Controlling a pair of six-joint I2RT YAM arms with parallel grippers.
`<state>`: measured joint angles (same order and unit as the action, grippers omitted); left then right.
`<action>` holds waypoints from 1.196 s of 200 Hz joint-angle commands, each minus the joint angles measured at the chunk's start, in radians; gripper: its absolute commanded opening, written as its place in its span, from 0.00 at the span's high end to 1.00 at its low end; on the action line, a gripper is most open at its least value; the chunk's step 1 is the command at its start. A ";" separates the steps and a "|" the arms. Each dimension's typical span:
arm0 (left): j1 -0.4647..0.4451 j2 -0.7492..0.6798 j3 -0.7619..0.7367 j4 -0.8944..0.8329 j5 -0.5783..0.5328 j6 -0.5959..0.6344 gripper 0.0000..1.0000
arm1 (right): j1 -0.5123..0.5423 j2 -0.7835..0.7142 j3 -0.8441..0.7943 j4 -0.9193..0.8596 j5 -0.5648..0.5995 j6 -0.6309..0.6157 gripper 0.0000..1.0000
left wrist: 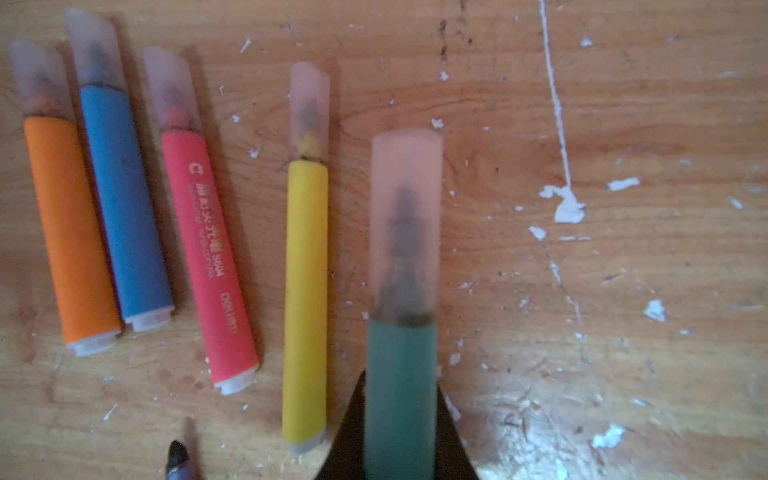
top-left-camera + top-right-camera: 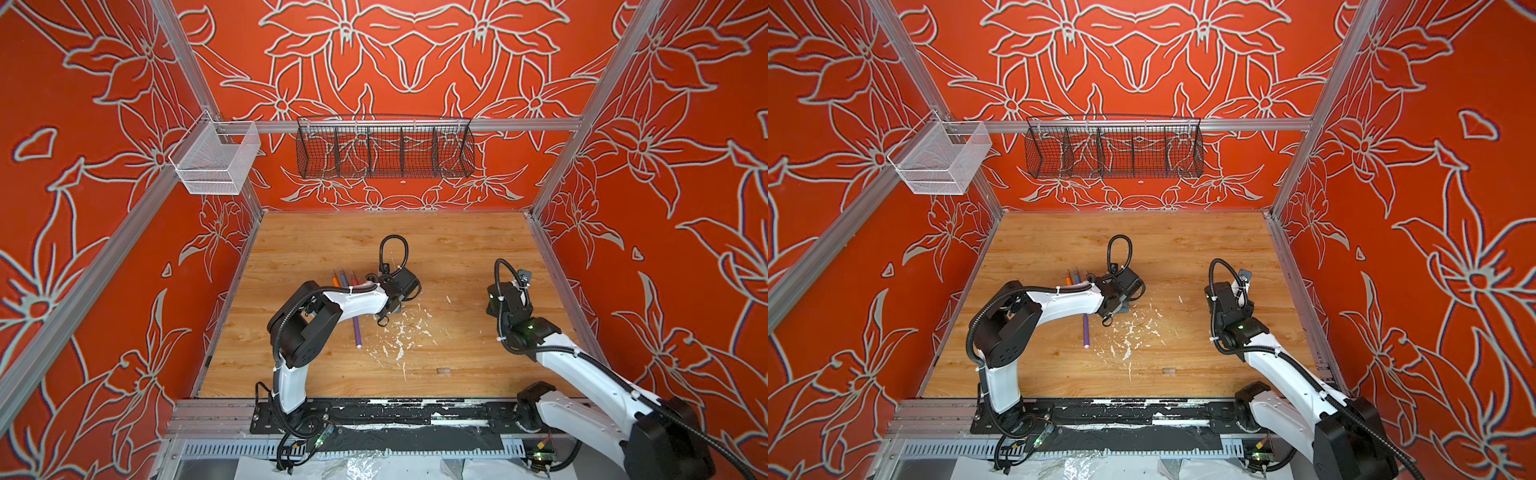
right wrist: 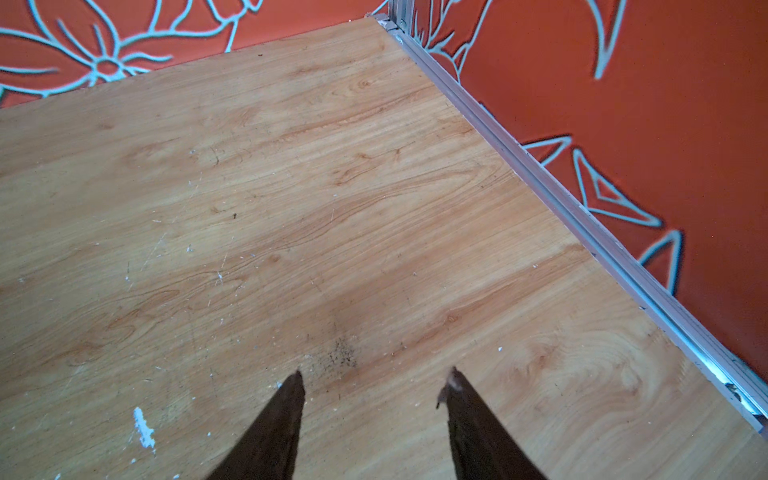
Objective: Insert the pens into the pen caps
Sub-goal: 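Release the capped green marker beside the yellow marker with the left gripper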
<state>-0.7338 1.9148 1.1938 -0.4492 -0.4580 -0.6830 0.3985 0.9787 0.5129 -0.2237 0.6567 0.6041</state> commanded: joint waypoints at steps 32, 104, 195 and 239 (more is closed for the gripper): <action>0.007 0.056 0.041 -0.047 -0.046 0.002 0.84 | -0.002 -0.055 -0.025 -0.010 0.019 0.013 0.43; 0.006 -0.020 0.057 -0.089 -0.069 0.008 0.70 | -0.004 -0.047 -0.020 -0.010 0.016 0.009 0.43; -0.131 -0.544 -0.231 -0.208 -0.154 -0.188 0.63 | -0.003 -0.036 -0.013 -0.016 0.008 0.008 0.43; -0.129 -0.782 -0.498 -0.134 -0.093 -0.241 0.63 | -0.004 -0.043 -0.015 -0.019 -0.001 0.009 0.43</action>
<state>-0.8665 1.2064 0.7963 -0.6052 -0.5774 -0.8604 0.3985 0.9371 0.5030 -0.2276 0.6544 0.6056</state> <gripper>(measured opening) 0.372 0.571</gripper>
